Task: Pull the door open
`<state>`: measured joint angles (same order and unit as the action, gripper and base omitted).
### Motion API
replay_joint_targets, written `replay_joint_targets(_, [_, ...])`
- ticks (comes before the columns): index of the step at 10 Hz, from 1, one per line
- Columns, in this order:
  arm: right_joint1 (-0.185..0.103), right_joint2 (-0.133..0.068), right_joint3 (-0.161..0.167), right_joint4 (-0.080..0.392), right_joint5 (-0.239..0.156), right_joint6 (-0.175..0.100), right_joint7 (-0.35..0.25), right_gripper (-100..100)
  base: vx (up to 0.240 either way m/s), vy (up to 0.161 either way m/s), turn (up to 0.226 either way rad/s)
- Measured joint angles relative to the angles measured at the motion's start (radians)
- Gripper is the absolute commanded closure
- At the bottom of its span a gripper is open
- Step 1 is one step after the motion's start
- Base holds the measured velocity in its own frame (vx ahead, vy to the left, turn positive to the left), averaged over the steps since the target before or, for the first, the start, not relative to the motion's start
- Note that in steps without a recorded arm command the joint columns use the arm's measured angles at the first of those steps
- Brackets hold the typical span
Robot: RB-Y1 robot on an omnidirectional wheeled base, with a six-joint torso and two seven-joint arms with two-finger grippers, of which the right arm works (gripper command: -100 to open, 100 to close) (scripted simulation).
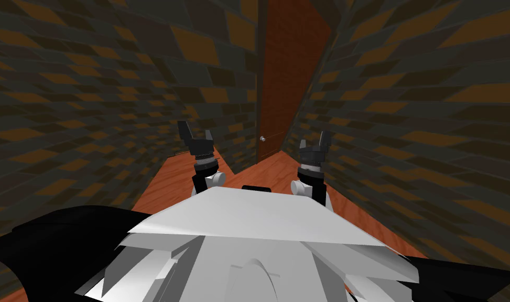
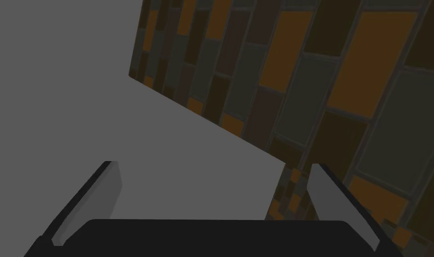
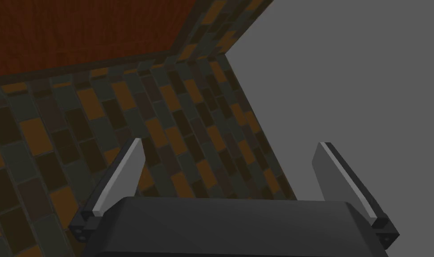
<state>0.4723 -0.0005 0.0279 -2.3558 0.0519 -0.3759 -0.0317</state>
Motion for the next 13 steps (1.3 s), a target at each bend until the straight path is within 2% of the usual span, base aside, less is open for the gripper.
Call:
replay_joint_targets(2, [-0.012,-0.011,-0.01,0.039,0.01,-0.012,0.023,-100,0.104,0.001,0.068])
replay_joint_targets(5, [-0.012,-0.025,-0.013,0.112,0.035,-0.054,0.081,-100,0.11,-0.008,0.065])
replay_joint_targets(7, [-0.028,-0.035,-0.022,0.158,0.05,-0.067,0.116,-100,0.081,-0.019,0.075])
replay_joint_targets(8, [-0.031,-0.035,-0.02,0.187,0.062,-0.079,0.14,-100,0.098,-0.018,0.072])
replay_joint_targets(10, [-0.04,-0.048,-0.031,0.255,0.078,-0.115,0.181,-100,0.099,-0.006,0.097])
replay_joint_targets(12, [-0.056,-0.06,-0.04,0.315,0.098,-0.135,0.228,-100,0.095,-0.008,0.088])
replay_joint_targets(13, [-0.051,-0.065,-0.042,0.341,0.109,-0.151,0.253,-100,0.108,-0.017,0.092])
